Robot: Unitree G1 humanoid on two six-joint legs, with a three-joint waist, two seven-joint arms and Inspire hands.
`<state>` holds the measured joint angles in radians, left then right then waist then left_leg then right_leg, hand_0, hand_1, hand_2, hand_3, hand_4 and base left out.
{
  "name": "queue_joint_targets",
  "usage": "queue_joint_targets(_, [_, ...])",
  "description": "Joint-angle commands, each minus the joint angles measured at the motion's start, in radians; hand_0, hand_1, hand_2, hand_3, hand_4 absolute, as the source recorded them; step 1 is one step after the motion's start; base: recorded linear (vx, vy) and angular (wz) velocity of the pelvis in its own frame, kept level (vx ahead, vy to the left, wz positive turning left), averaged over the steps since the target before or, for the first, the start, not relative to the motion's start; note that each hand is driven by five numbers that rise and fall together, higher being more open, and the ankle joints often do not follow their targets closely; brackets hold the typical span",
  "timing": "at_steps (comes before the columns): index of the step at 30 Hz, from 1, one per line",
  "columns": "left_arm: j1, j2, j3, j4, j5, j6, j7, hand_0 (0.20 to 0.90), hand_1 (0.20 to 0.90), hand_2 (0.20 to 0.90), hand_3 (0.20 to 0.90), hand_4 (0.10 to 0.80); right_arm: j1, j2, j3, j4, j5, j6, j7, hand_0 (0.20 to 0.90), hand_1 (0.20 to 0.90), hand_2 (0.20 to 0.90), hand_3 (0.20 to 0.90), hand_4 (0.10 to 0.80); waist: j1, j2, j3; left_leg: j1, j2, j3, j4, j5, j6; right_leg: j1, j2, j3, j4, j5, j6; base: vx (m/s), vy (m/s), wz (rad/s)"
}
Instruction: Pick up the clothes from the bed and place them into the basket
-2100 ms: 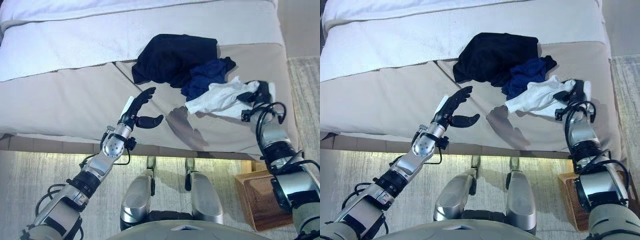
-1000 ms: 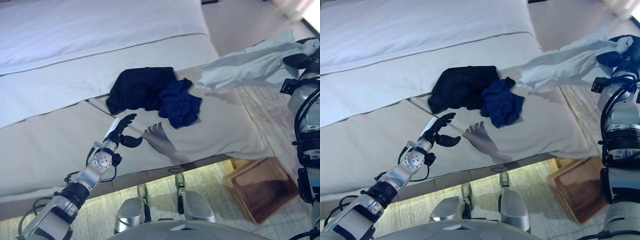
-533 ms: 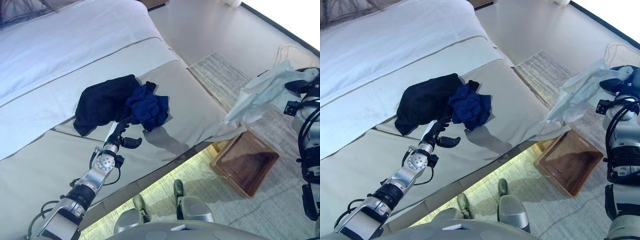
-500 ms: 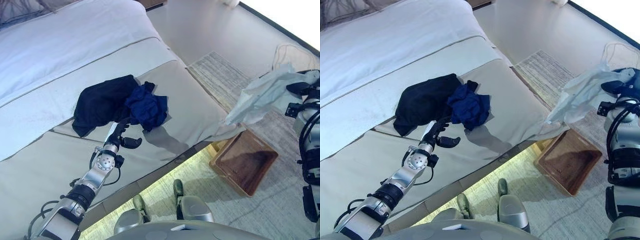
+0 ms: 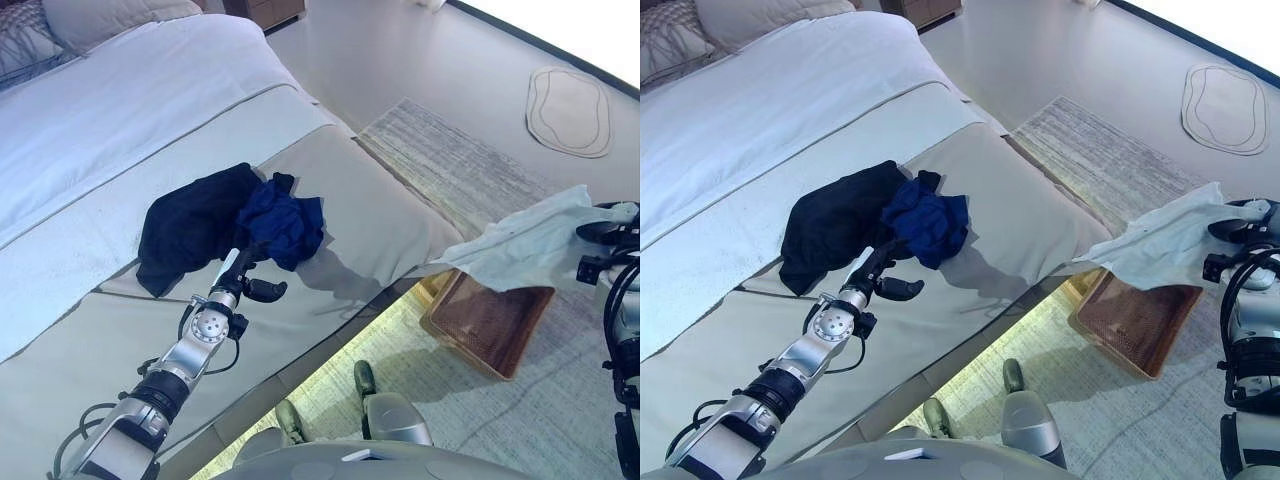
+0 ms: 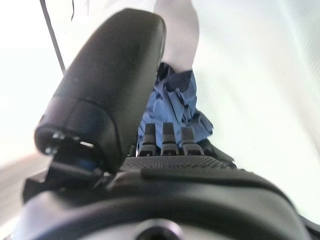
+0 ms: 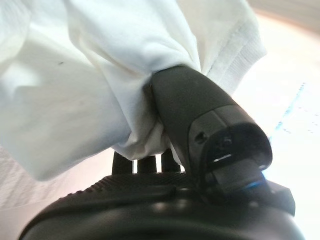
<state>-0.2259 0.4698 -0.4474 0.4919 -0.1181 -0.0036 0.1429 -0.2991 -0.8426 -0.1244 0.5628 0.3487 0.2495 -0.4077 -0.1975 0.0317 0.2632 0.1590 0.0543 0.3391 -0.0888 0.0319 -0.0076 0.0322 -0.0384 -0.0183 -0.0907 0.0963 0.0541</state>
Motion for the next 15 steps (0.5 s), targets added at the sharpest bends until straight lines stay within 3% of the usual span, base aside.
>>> queue_joint_targets(1, [-0.020,0.045,-0.020,-0.038,-0.006,-0.063,-0.005,0.900,0.900,0.900,0.900,0.800,-0.065,-0.057,-0.037,0.022,-0.065,-0.072,-0.037,0.300,0.300,0.300,0.200,0.100,0.010,-0.012,-0.094,-0.018,0.010,-0.054,0.014,-0.072,-0.031,-0.038,0.005,0.028,0.044,-0.027,0.034,-0.017,-0.087,-0.07])
queue_joint_targets(15, [-0.063,0.027,-0.062,-0.076,-0.022,-0.069,-0.017,0.900,0.900,0.900,0.900,0.800,-0.107,-0.082,-0.032,0.132,-0.025,-0.087,-0.052,0.300,0.300,0.300,0.200,0.100,-0.017,0.090,-0.025,-0.058,0.021,-0.028,0.005,-0.039,-0.075,-0.068,-0.004,0.010,0.015,-0.024,0.031,-0.051,-0.057,-0.01])
